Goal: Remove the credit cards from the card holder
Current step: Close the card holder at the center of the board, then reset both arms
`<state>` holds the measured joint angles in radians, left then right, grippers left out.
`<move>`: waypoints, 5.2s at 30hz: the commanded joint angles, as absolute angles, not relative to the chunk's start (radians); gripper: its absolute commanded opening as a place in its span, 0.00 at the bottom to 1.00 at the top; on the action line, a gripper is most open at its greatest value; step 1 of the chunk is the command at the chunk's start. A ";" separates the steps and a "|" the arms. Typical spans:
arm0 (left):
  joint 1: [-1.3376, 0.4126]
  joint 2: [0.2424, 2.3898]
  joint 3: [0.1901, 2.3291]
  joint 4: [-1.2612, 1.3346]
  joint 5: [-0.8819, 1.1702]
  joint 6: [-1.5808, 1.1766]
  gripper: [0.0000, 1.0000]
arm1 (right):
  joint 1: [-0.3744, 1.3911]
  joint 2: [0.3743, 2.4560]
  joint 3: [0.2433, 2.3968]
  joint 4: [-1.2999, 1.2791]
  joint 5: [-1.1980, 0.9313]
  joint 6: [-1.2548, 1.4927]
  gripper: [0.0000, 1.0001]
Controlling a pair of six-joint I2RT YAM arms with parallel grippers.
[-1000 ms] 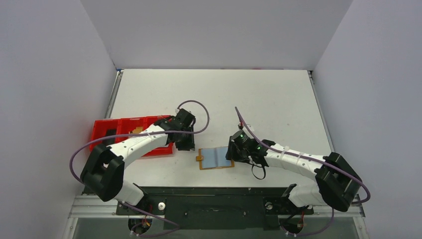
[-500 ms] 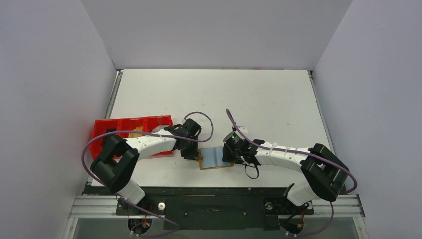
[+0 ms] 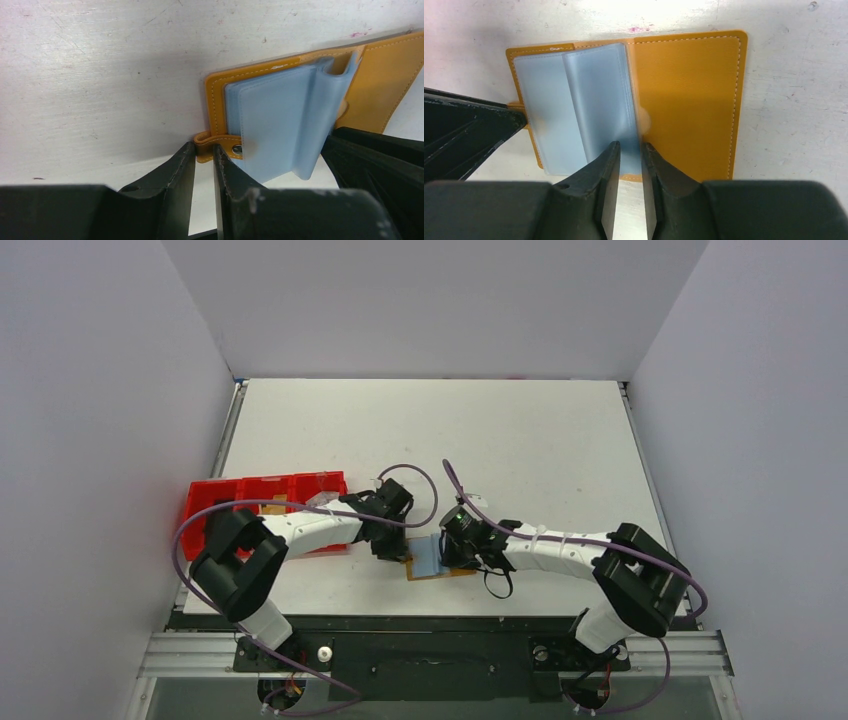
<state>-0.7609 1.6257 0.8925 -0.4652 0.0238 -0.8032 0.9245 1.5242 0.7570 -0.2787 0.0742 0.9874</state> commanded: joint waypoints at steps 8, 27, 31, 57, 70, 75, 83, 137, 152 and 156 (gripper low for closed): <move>-0.785 1.669 0.891 -0.449 0.008 -0.813 0.09 | 0.858 1.350 0.741 -0.310 0.115 0.968 0.50; -0.785 1.700 0.898 -0.457 0.008 -0.795 0.00 | 0.661 1.287 0.466 -0.031 -0.132 0.998 0.69; -0.785 1.706 0.899 -0.454 0.009 -0.793 0.00 | 0.642 1.295 0.426 0.073 -0.194 1.040 0.70; -0.785 1.727 0.906 -0.432 0.022 -0.786 0.00 | 0.633 1.131 0.439 0.144 -0.299 1.181 0.70; -0.792 1.732 0.908 -0.430 0.023 -0.785 0.00 | 0.727 1.186 0.507 0.205 -0.277 1.230 0.70; -0.796 1.735 0.911 -0.429 0.024 -0.782 0.00 | 0.791 1.274 0.566 0.220 -0.263 1.226 0.70; -0.795 1.724 0.906 -0.430 0.023 -0.785 0.00 | 0.816 1.408 0.602 0.265 -0.254 1.221 0.70; -0.649 1.339 1.120 -0.640 0.054 -0.684 0.15 | 0.697 1.349 0.795 -0.082 -0.118 1.109 0.69; -0.572 1.186 1.235 -0.697 0.041 -0.599 0.46 | 0.670 1.009 0.886 -0.338 0.144 0.935 0.73; -0.557 1.133 1.247 -0.714 0.012 -0.584 0.50 | 0.670 0.928 0.893 -0.366 0.193 0.904 0.74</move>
<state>-0.5724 1.1957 1.1965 -0.6907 0.0456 -0.6197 0.6746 0.9901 0.8600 -0.3187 0.0925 0.9627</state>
